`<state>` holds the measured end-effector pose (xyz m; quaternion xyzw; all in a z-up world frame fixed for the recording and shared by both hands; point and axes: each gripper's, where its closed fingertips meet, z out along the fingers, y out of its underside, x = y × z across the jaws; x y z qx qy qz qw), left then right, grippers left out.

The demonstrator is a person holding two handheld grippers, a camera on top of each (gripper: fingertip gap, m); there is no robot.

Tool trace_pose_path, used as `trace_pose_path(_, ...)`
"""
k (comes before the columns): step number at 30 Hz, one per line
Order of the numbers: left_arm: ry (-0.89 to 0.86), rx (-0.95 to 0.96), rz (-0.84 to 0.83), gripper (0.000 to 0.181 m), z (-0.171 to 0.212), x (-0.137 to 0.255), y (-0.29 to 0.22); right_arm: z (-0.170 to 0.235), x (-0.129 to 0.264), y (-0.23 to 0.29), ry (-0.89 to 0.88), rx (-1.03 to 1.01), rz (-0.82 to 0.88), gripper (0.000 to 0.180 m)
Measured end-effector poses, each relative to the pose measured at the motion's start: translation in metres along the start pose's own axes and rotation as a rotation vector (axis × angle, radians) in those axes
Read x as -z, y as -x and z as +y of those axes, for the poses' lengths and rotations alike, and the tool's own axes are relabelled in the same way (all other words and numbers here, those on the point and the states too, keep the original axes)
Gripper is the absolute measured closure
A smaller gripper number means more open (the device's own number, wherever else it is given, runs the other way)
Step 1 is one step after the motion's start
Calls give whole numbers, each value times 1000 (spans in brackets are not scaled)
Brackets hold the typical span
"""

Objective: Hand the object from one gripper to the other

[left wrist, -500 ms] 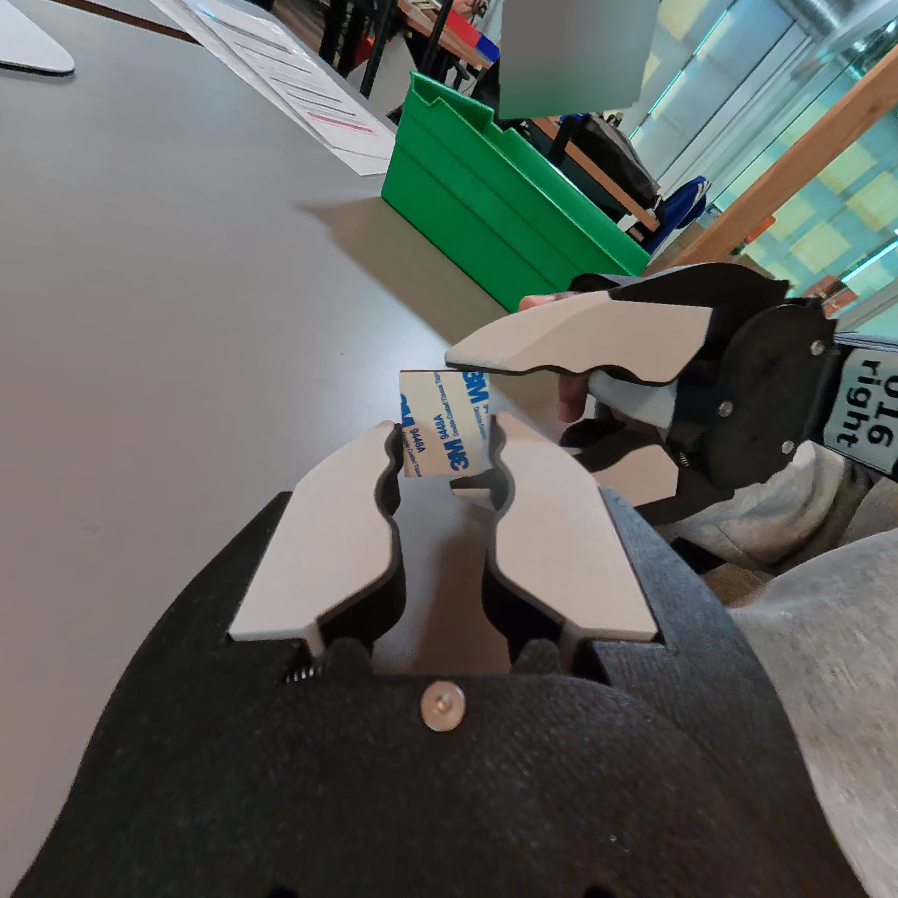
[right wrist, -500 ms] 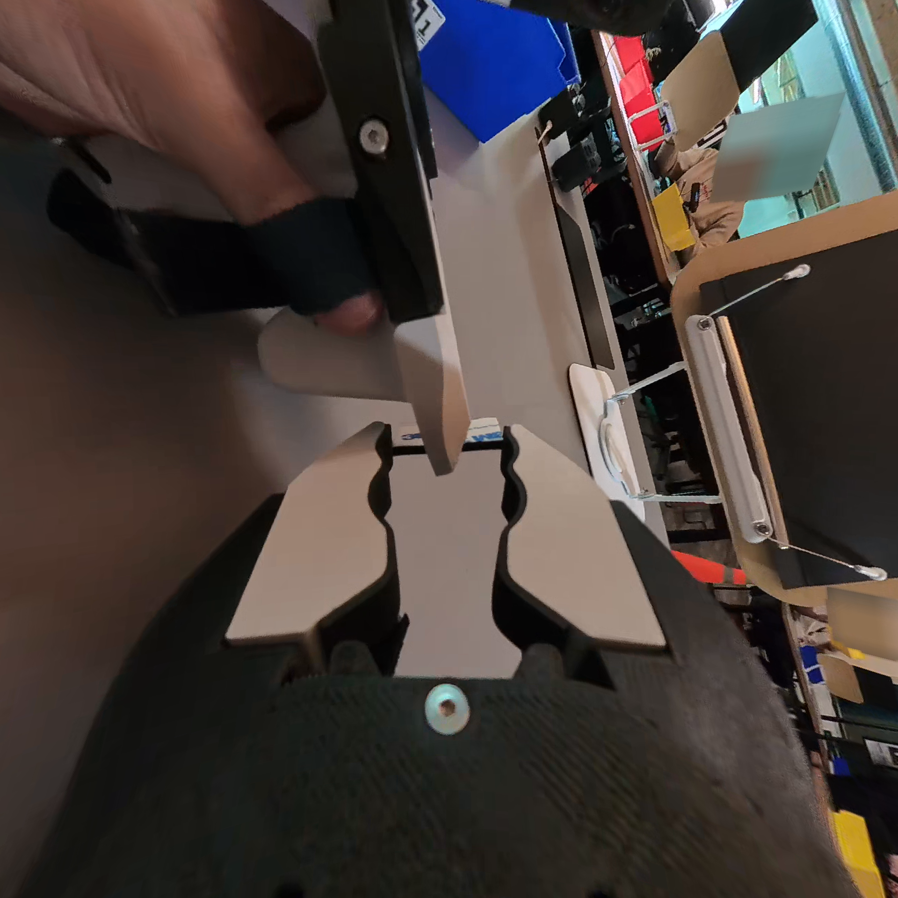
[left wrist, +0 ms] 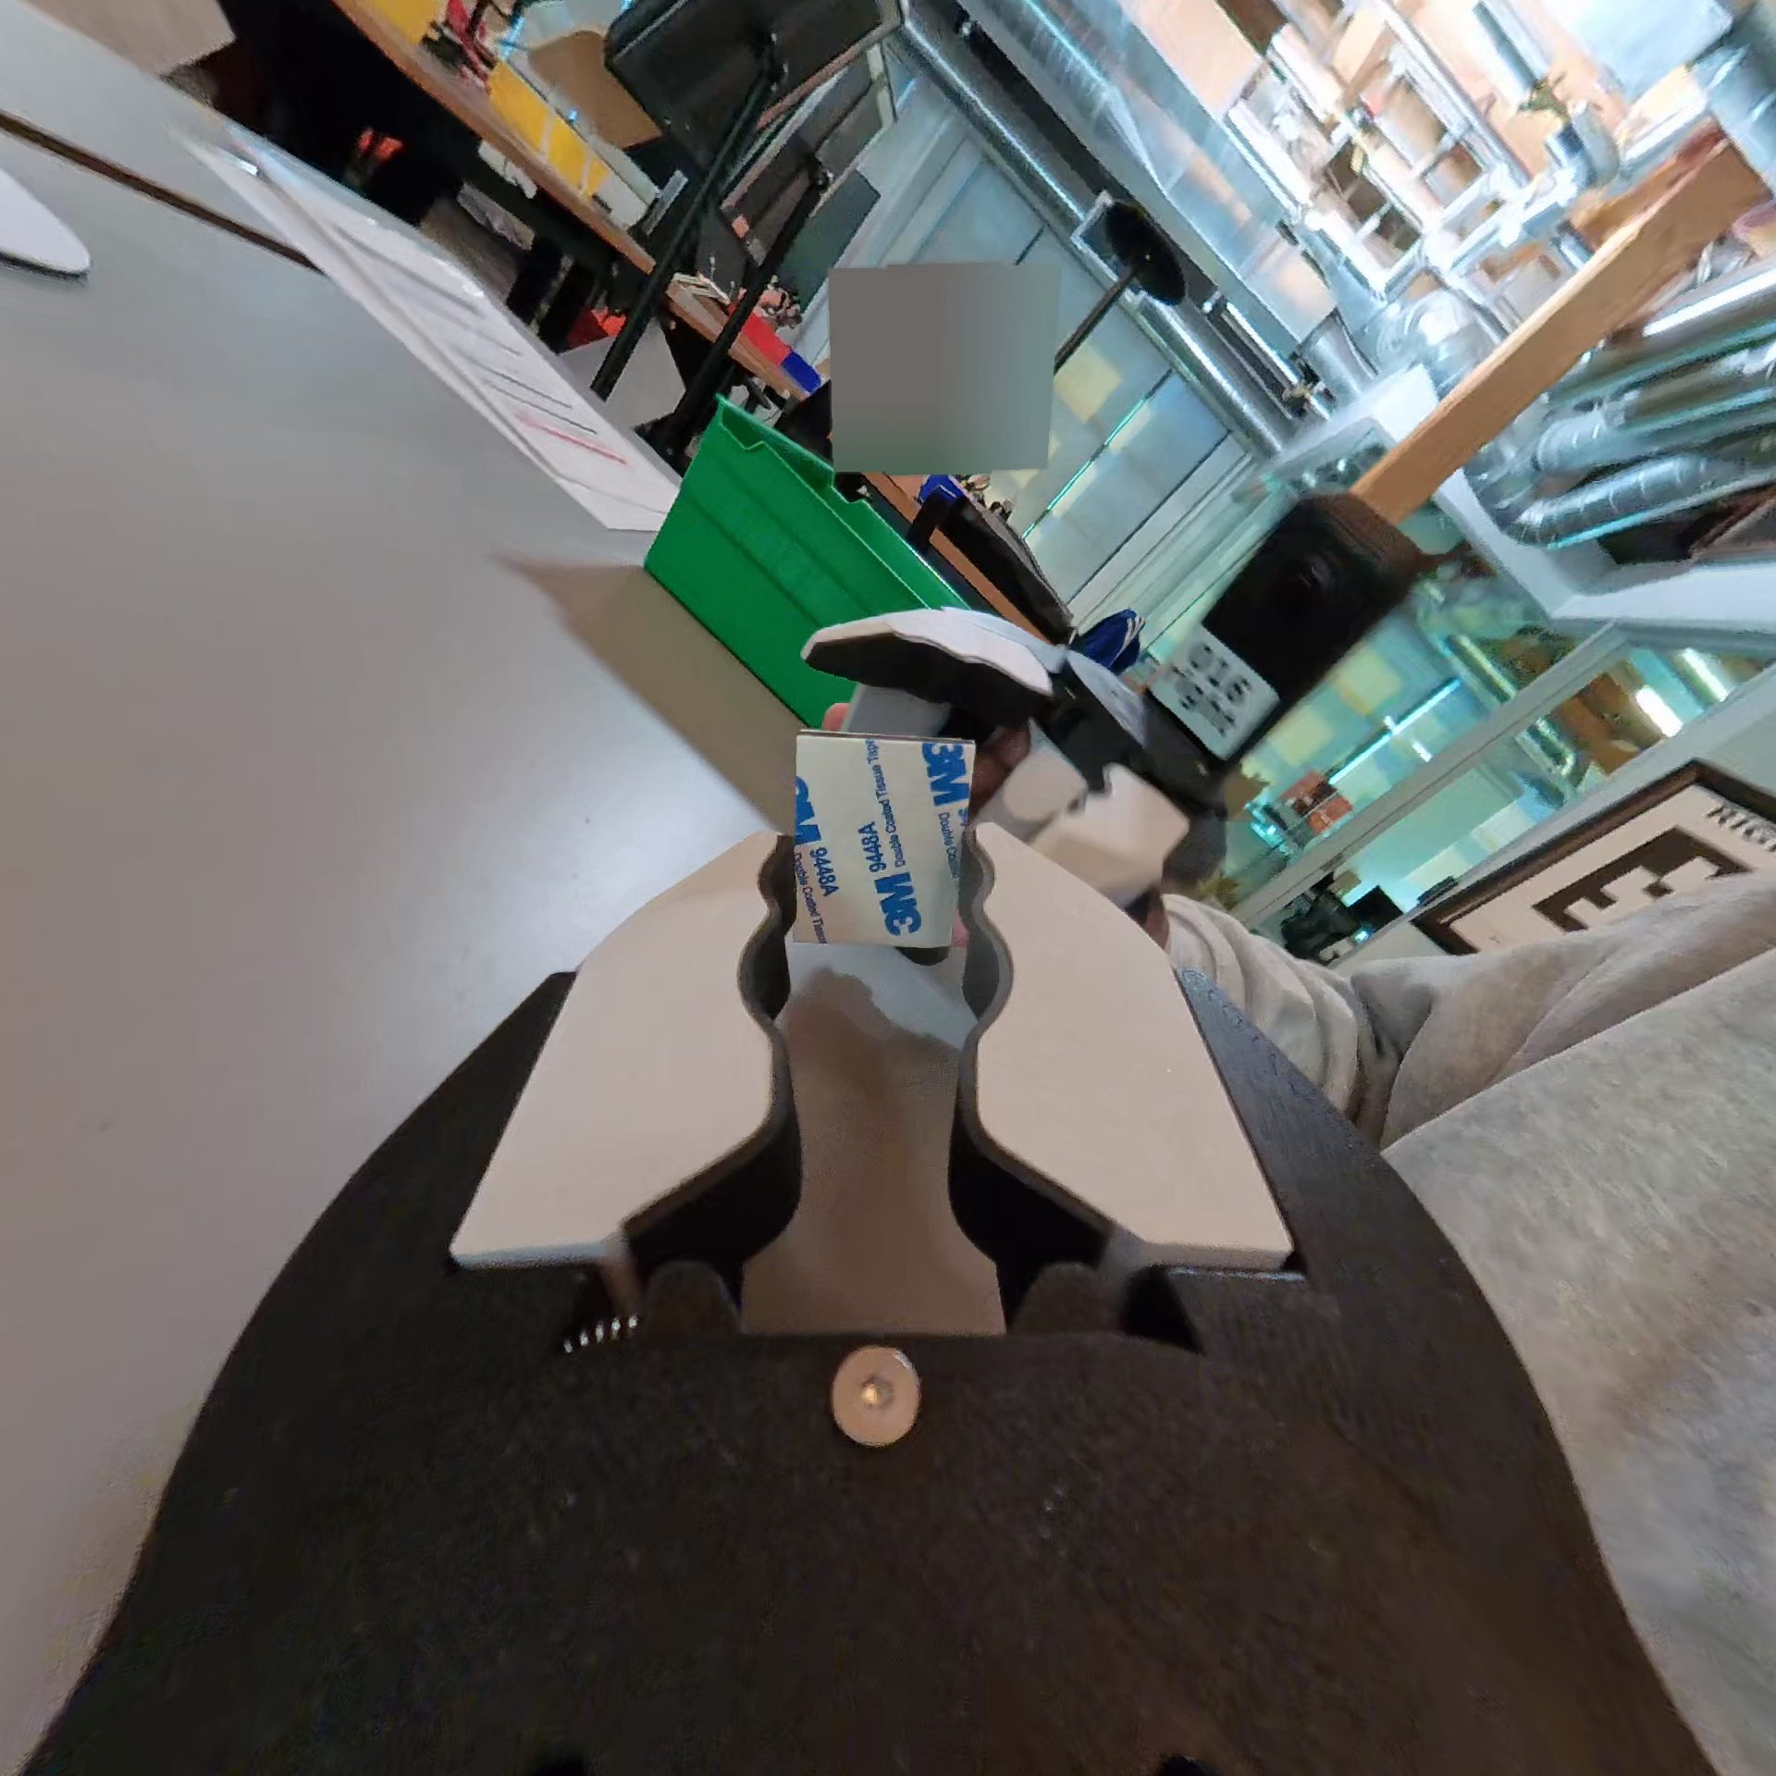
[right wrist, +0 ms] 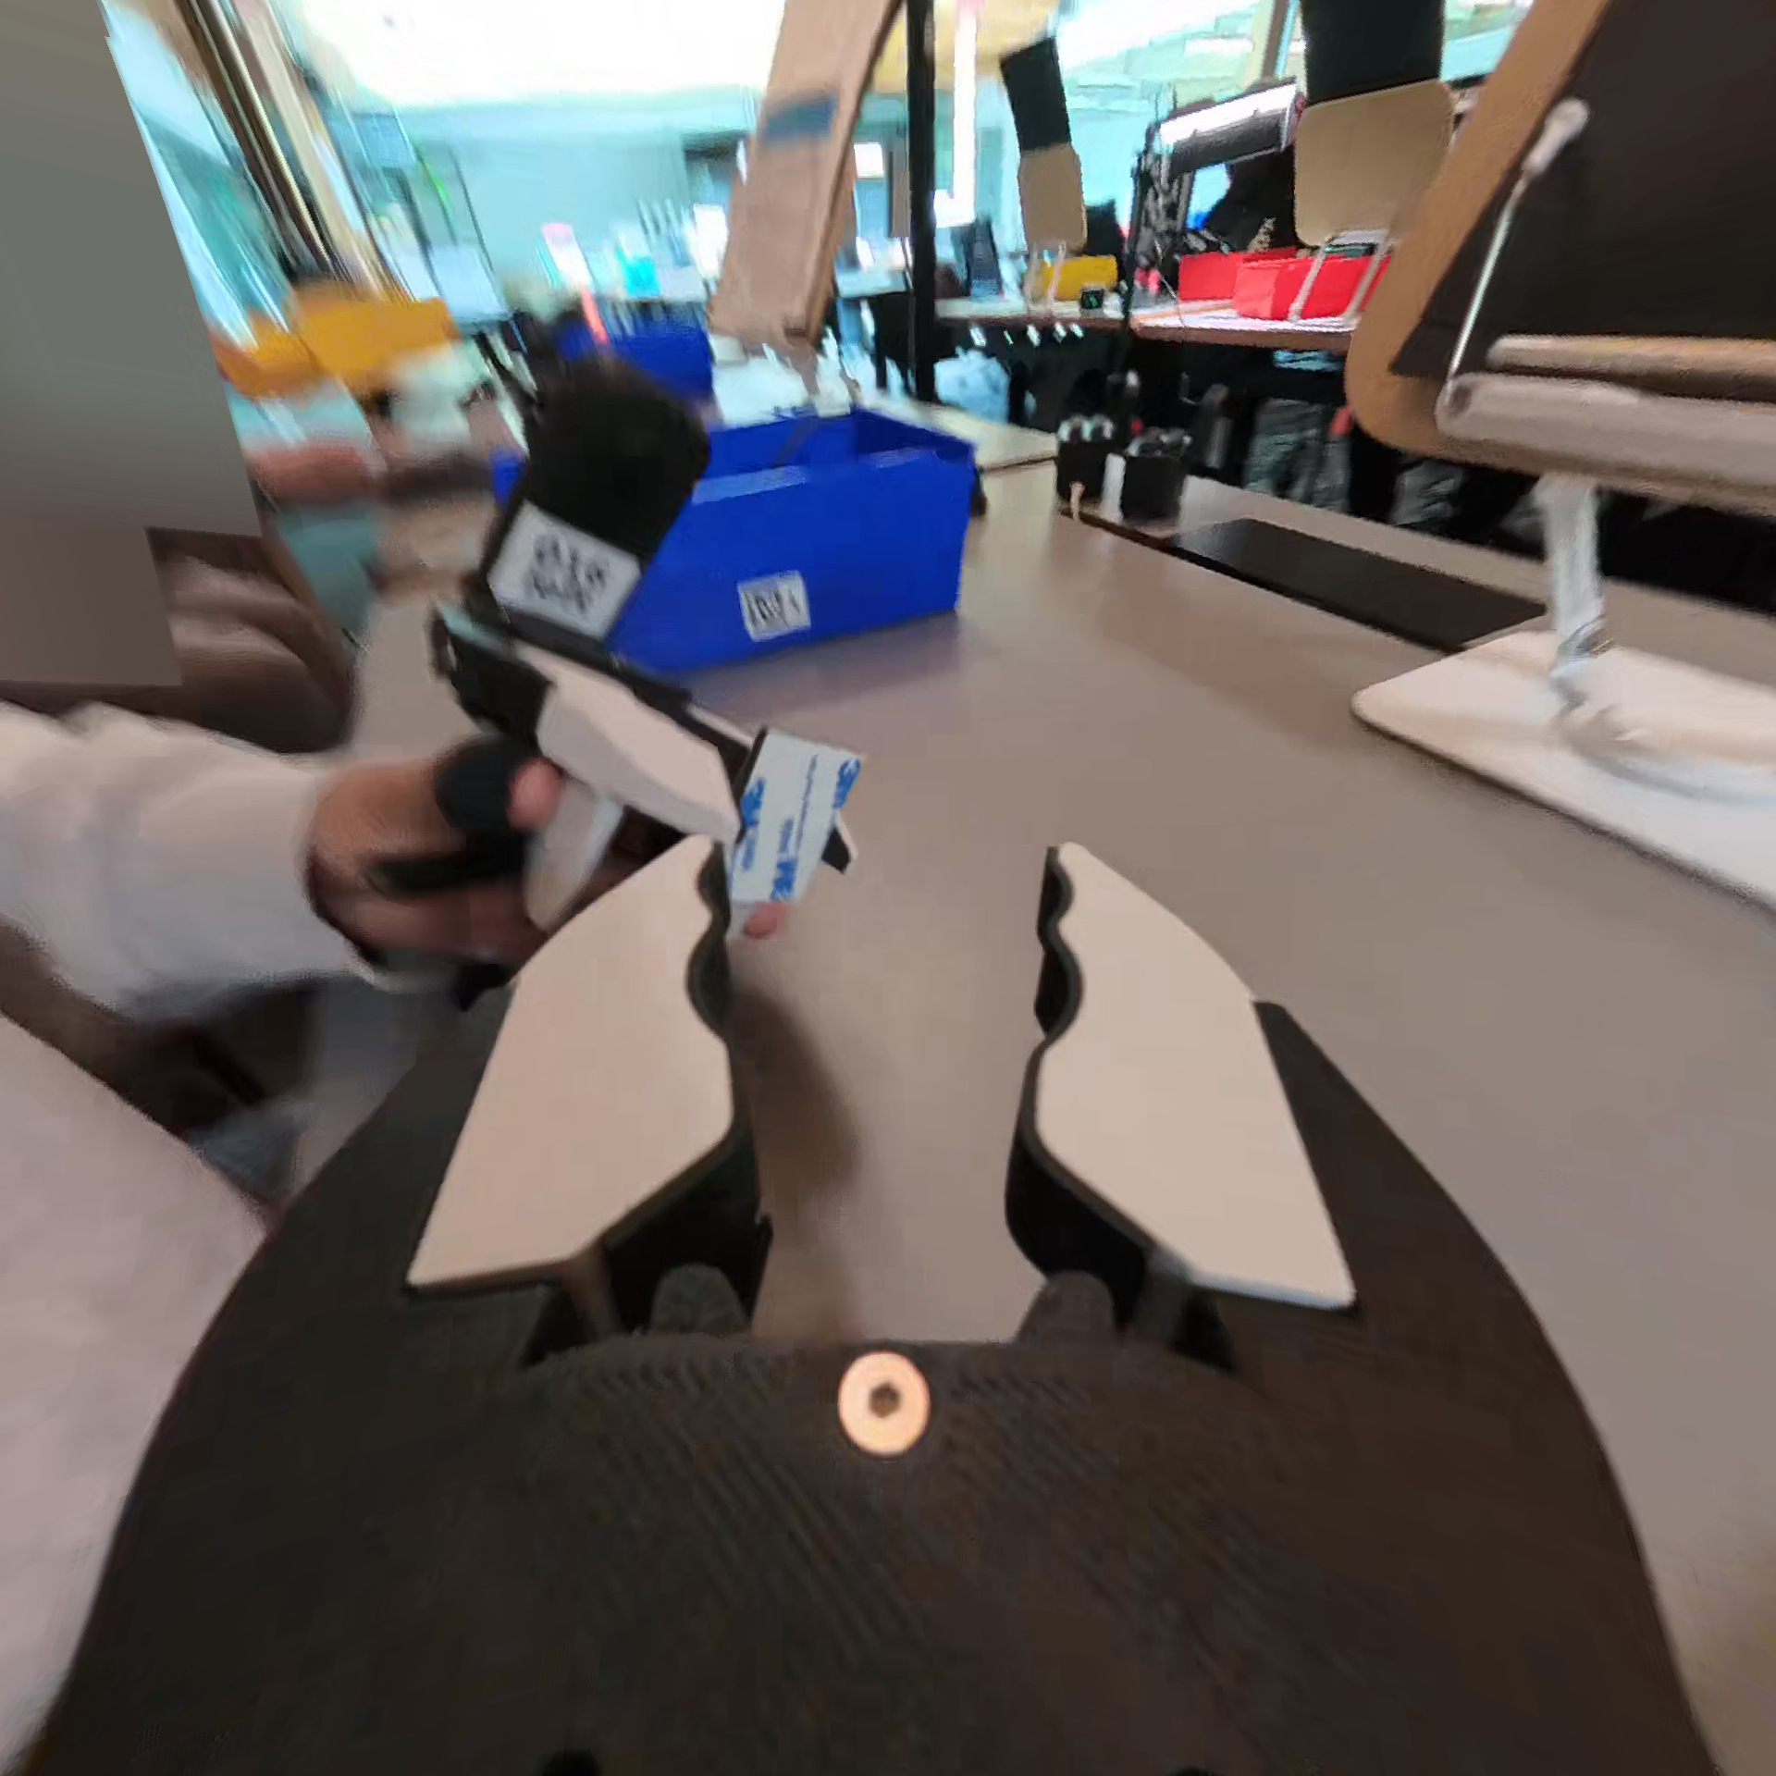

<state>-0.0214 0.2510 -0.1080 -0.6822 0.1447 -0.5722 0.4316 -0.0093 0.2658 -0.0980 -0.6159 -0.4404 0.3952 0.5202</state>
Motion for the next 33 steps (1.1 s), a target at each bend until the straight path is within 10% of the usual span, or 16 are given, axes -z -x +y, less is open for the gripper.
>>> trace_pose_path(1, 5, -33, 1, 148, 0, -1, -2, -6, 4, -1, -46, -104, -42, 123)
trace_pose_path(7, 46, -242, 39, 148, 7, -9, -22, -15, 9, 12, -122, -502, -318, 134)
trace_pose_path(33, 53, -136, 254, 134, 13, -12, -51, -32, 14, 43, -168, -405, -448, 148)
